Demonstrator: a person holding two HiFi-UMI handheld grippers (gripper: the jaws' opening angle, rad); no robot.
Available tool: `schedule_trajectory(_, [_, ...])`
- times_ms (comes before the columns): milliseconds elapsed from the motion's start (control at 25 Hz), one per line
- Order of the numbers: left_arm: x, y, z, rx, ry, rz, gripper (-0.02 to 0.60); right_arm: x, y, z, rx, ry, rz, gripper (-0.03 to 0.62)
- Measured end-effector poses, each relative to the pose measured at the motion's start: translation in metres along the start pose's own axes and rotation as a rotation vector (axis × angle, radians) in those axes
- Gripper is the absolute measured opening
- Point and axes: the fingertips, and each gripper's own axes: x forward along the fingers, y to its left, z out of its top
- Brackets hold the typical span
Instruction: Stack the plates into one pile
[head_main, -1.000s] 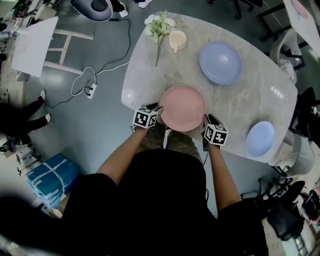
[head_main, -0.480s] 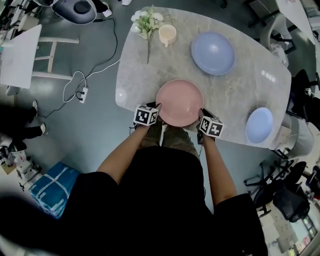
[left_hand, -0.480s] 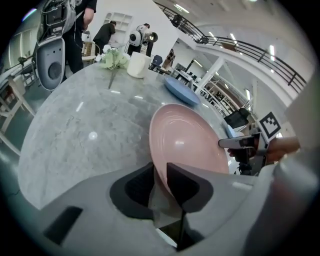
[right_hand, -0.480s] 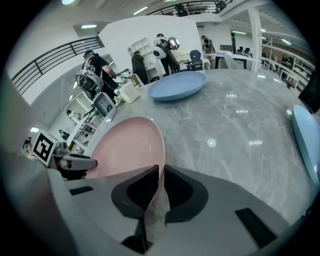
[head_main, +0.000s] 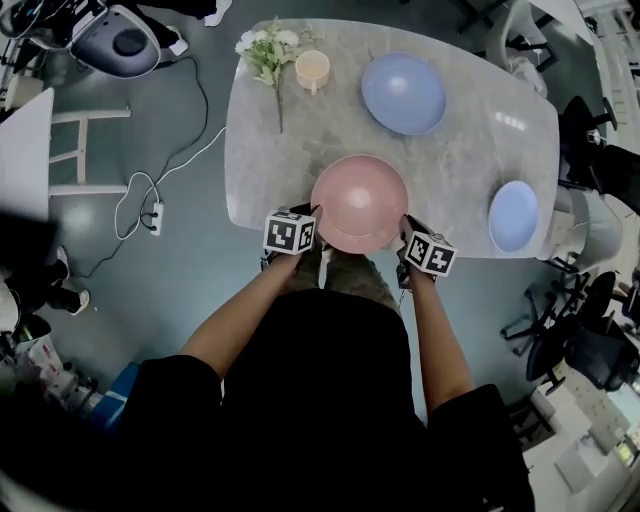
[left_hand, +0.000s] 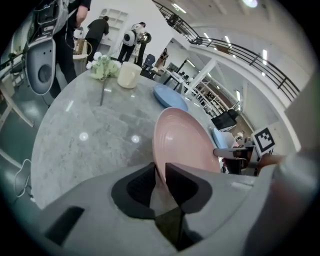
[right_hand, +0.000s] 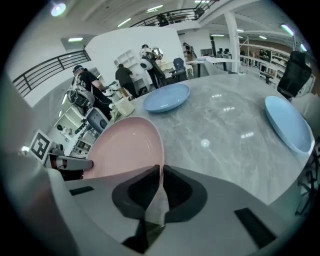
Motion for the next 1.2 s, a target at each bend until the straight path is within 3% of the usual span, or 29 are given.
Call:
schedule_trajectory(240, [-0.016, -0.032, 0.016, 0.080, 0.021, -0.112, 0.072, -0.053, 0.000, -0.005, 0.147, -0.119, -0.065, 0.026])
schedule_trajectory(520, [-0.016, -0.070, 0.033, 0.172, -0.011, -0.130, 0.057, -0.097, -0.014, -0.014, 0.253, -0.249, -0.076, 0.026])
schedule_trajectory(800, [0.012, -0.147, 0.028, 0.236, -0.025, -0.136, 0.051, -0.145, -0.080, -0.030, 0.340, -0.327, -0.070, 0.023])
schedule_trajectory(1200, [0.084, -0.261, -0.007, 0.222, -0.007, -0.094, 0.043, -0.209, -0.203, -0.054, 0.397, -0.364, -0.080, 0.023])
